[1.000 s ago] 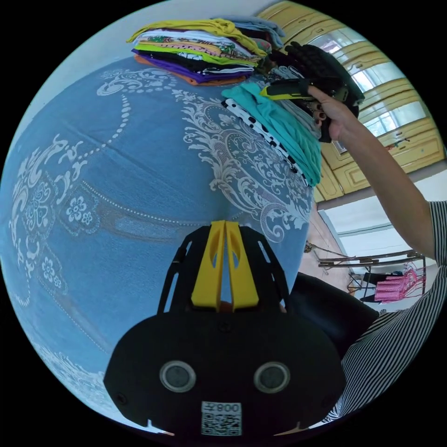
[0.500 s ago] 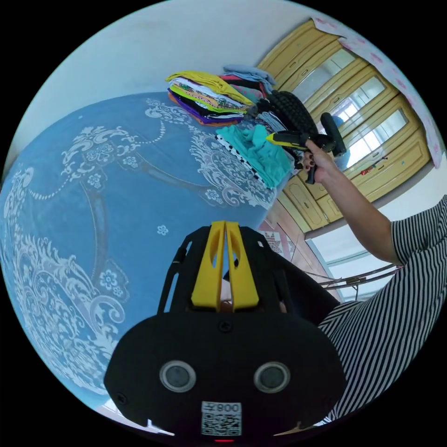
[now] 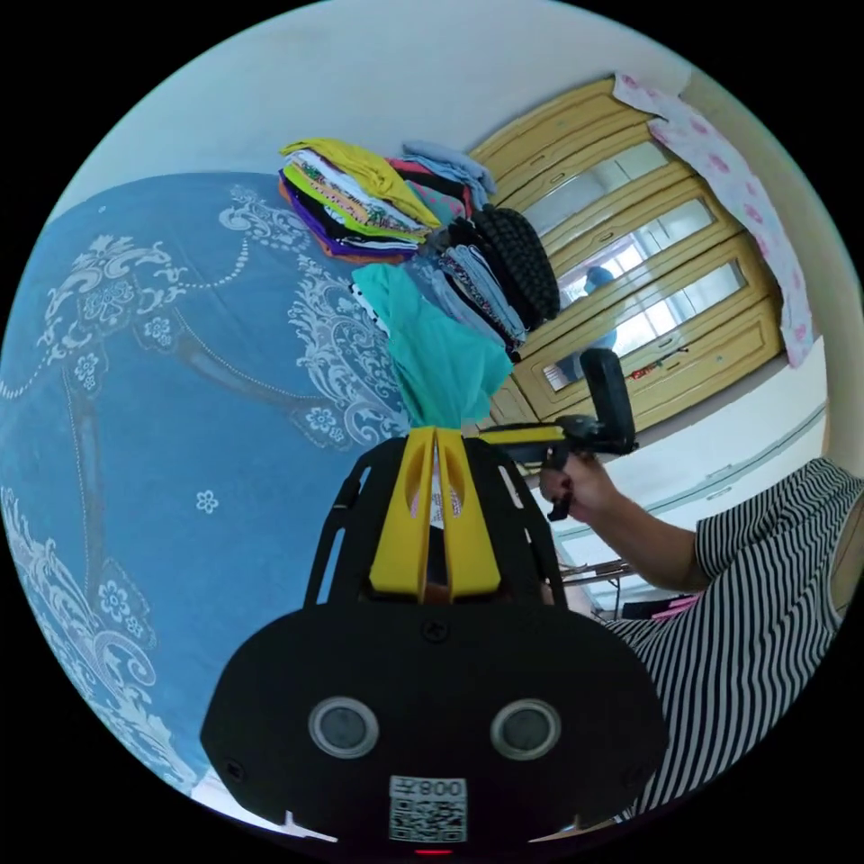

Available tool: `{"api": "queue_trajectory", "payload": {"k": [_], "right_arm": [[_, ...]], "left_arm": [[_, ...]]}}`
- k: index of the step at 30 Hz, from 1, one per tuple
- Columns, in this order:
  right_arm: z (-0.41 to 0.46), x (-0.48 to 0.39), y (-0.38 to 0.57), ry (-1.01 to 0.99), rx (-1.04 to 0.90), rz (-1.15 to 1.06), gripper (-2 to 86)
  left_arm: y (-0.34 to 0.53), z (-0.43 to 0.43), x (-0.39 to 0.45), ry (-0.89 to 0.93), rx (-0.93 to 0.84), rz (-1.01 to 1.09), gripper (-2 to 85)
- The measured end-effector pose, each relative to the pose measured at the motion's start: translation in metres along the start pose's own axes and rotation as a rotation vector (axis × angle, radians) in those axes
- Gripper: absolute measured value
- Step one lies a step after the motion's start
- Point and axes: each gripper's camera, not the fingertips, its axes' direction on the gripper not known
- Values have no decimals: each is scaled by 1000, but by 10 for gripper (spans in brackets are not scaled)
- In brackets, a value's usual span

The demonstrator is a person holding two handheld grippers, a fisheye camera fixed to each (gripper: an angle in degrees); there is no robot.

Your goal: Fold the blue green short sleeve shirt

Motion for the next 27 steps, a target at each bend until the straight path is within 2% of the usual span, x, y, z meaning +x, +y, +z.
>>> {"api": "queue_trajectory", "payload": {"k": [3, 9, 14, 19, 27], "right_arm": [[19, 9, 19, 10, -29, 82, 4], [-12, 8, 34, 34, 53, 137, 20], [-42, -25, 23, 176, 135, 74, 55], [-32, -34, -5, 226, 113, 50, 64], [-26, -47, -8, 296, 90, 49, 81]], "left_arm": [[-16, 18, -16, 30, -45, -44, 11], [-88, 91, -43, 63, -173, -90, 33], [-147, 150, -76, 83, -241, -159, 47], [-171, 192, -100, 107, -304, -205, 22], [-171, 163, -92, 175, -112, -142, 4]]}}
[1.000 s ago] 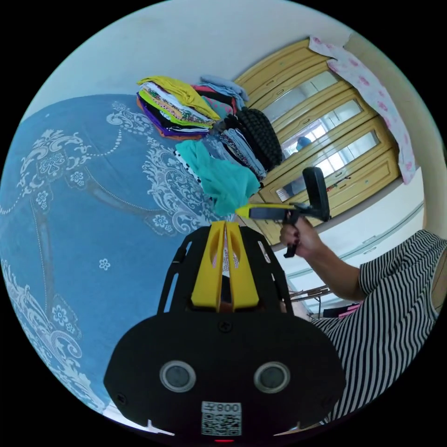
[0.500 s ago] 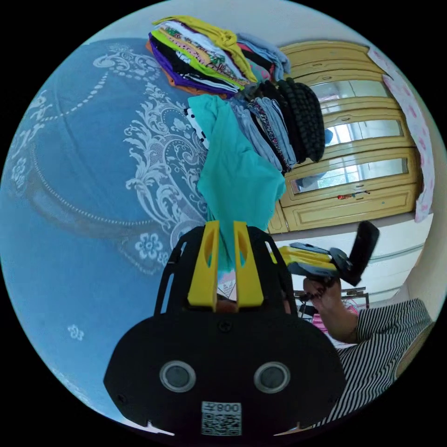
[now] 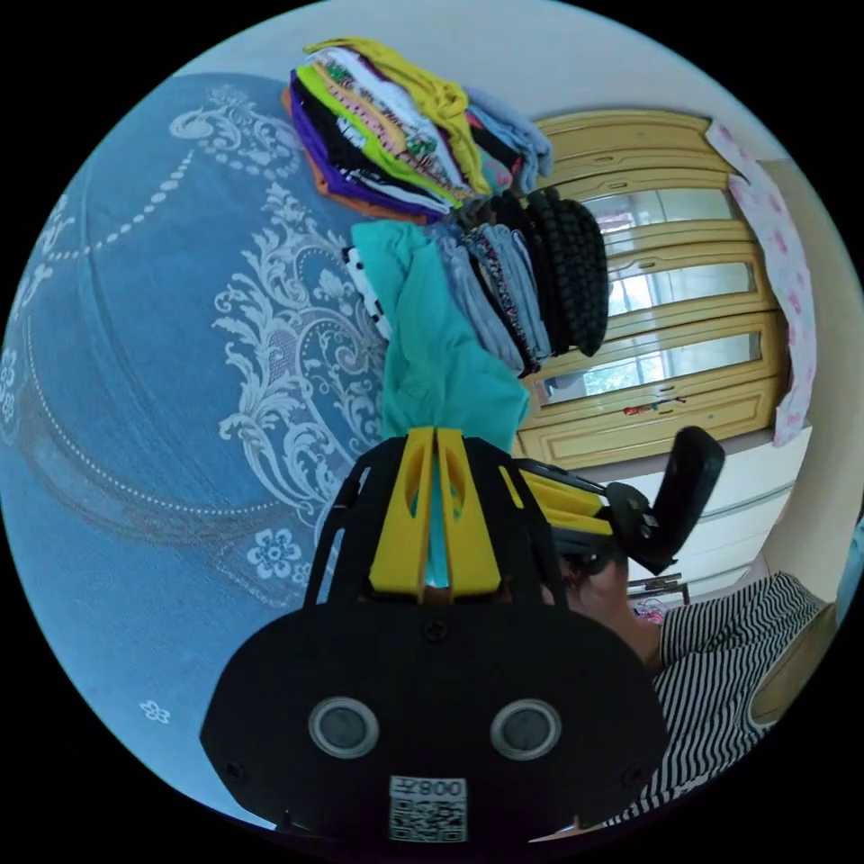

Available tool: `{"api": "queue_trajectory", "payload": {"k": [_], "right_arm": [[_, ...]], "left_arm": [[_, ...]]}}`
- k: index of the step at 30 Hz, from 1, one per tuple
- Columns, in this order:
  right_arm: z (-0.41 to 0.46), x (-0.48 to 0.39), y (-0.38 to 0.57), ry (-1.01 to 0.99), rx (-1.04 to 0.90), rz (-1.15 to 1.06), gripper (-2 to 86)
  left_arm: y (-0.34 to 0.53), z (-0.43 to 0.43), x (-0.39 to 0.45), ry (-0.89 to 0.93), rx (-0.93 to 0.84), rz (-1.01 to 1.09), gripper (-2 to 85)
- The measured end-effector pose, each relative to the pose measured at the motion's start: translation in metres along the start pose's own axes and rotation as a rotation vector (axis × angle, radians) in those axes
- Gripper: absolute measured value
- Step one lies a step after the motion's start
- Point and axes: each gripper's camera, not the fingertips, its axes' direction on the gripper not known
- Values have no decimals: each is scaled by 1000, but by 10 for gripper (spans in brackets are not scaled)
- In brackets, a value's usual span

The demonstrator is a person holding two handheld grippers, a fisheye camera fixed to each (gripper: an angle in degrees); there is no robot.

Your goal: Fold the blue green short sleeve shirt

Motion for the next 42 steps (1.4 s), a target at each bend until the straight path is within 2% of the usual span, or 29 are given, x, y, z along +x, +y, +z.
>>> {"api": "queue_trajectory", "payload": {"k": [6, 12, 17, 23, 28, 33, 42], "right_arm": [[-27, -5, 11, 45, 89, 21, 81], [-52, 18, 31, 12, 123, 102, 66], [-75, 38, 60, -20, 162, 110, 24], [-124, 85, 108, -128, 209, 123, 12], [-158, 134, 142, -192, 224, 180, 9], [-175, 161, 171, -189, 214, 206, 8], [-218, 242, 240, -143, 223, 382, 8]], "left_arm": [[-1, 13, 37, 35, 11, 124, 4], [0, 53, 60, -19, -37, 219, 4], [9, 87, 59, 23, -49, 263, 4], [13, 101, 30, -26, 29, 267, 3], [8, 139, 0, -23, 4, 240, 5], [14, 185, -5, -76, 5, 263, 19], [2, 267, 7, -343, 5, 442, 55]]}}
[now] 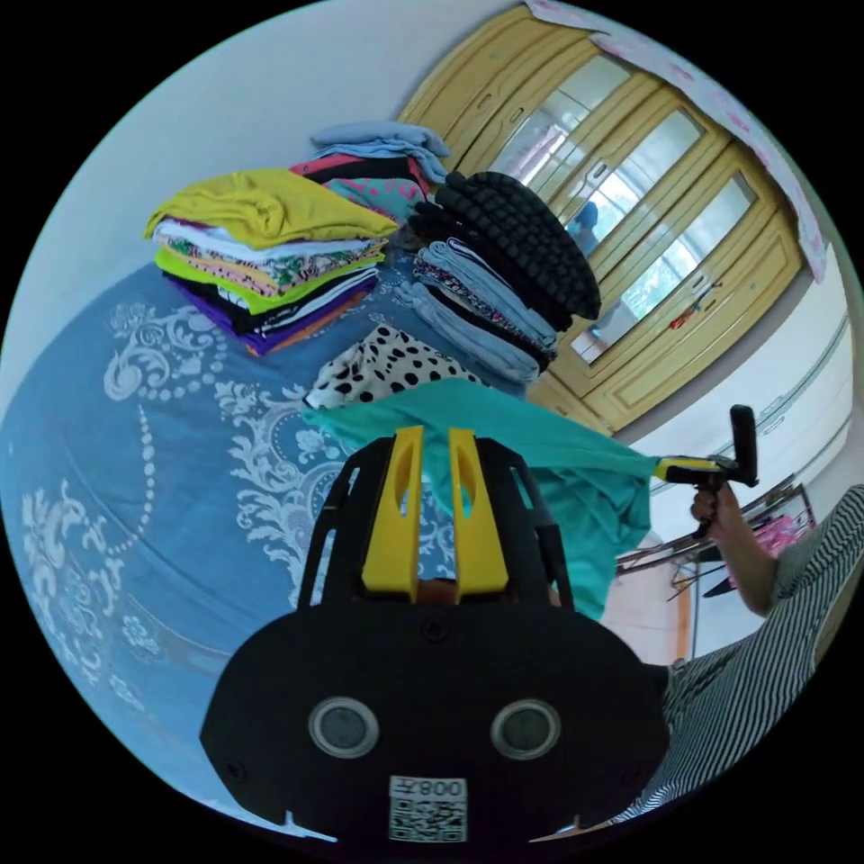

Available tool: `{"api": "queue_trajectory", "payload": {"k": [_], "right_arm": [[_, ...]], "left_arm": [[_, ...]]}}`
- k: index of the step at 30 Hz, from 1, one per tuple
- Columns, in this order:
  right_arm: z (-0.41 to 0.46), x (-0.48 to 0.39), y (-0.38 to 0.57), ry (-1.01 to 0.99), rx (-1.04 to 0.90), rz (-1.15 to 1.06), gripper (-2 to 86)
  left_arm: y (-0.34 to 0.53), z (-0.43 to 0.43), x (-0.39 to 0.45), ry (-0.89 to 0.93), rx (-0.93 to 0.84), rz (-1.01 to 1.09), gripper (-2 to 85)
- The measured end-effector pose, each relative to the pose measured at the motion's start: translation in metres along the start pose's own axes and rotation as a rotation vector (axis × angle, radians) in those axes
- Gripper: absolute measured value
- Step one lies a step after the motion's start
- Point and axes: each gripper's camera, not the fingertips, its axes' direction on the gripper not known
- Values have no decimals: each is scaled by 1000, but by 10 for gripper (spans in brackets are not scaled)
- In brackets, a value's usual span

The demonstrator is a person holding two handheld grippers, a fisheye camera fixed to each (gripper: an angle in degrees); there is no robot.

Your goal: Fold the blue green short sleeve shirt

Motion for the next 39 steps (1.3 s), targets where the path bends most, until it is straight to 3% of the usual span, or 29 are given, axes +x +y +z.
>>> {"api": "queue_trajectory", "payload": {"k": [5, 11, 22, 30, 39], "right_arm": [[-15, 24, -4, 12, 29, 21, 8], [-22, 40, -17, 10, 31, 4, 8], [-34, 66, -35, -5, 41, 12, 8], [-39, 79, -46, -17, 44, 21, 8], [-54, 81, -56, -43, 61, 21, 8]], "left_arm": [[-4, 71, 30, -194, -140, 172, 65], [23, 146, 50, -287, -253, 295, 70], [27, 250, 74, -424, -311, 446, 75], [15, 274, 64, -391, -259, 390, 26], [-8, 240, 35, -109, -126, 174, 16]]}}
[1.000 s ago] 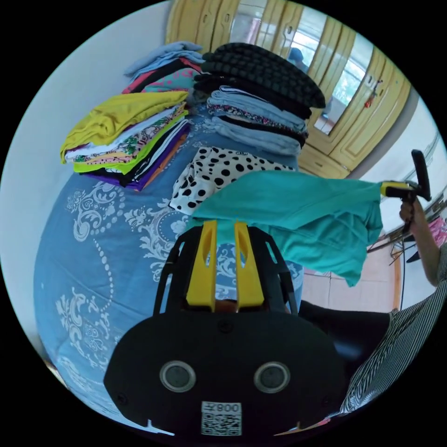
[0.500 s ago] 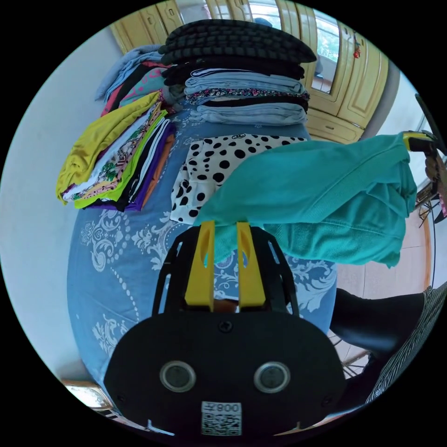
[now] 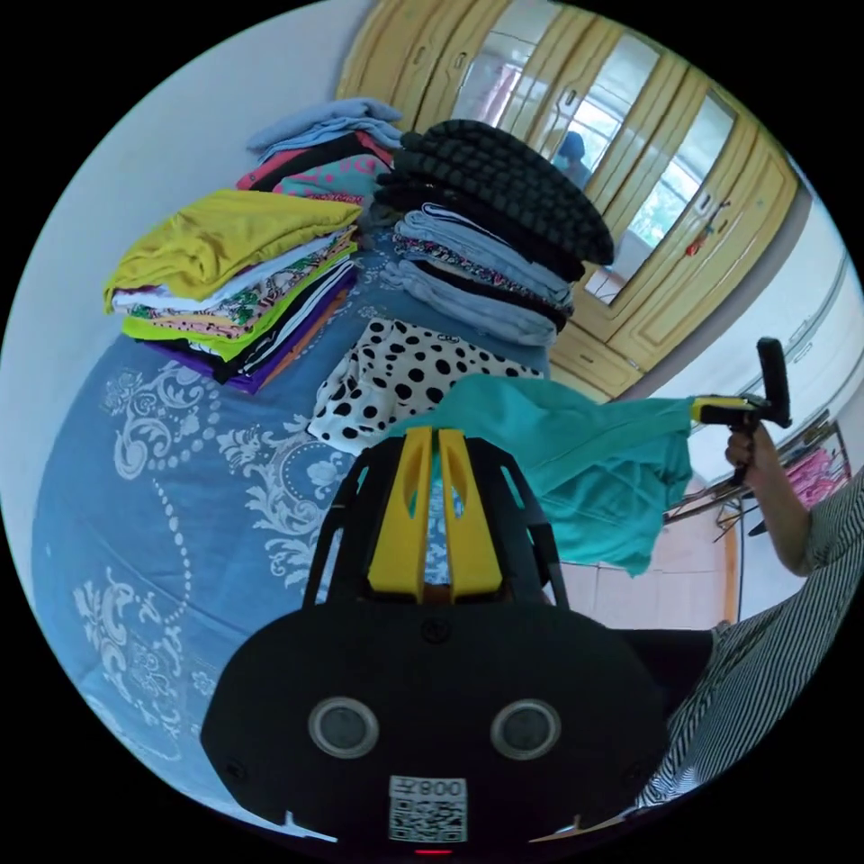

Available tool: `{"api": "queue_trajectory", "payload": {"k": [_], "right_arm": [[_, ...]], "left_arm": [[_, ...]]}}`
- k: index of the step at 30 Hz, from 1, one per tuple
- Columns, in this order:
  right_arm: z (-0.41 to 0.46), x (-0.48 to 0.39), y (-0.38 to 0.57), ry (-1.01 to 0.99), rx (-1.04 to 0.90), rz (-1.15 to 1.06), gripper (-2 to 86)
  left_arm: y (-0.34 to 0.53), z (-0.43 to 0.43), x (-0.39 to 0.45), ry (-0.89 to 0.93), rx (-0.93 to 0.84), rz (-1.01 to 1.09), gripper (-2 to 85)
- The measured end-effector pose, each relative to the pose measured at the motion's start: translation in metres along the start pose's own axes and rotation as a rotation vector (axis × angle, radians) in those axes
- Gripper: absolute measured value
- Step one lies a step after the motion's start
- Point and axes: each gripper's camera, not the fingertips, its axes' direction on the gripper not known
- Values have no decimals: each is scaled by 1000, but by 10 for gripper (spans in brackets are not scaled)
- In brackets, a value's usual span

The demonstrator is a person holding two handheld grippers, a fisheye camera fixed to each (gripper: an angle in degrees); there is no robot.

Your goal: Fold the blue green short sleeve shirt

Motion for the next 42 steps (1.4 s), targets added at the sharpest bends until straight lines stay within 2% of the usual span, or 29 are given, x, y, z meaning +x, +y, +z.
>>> {"api": "queue_trajectory", "payload": {"k": [2, 6, 16, 22, 27, 34, 42], "right_arm": [[-6, -4, -2, 6, 4, -11, 9], [-16, -7, -3, 8, 10, -12, 9], [-26, 2, -12, -36, 14, 47, 9], [-26, 0, -29, -58, 2, 58, 9], [-30, -6, -37, -65, -1, 65, 9], [-51, -33, -53, -66, 14, 38, 9], [-92, -85, -70, -42, 67, -39, 9]], "left_arm": [[-7, -3, -2, 52, 8, -18, 17], [-22, -2, 5, 38, -1, -15, 22], [-72, 17, 43, -273, -94, 203, 50], [-116, 19, 57, -406, -131, 360, 22], [-158, 5, 34, -311, -134, 286, 5], [-211, -63, -19, -116, -24, 56, 0], [-265, -169, -31, -26, 166, -92, -1]]}}
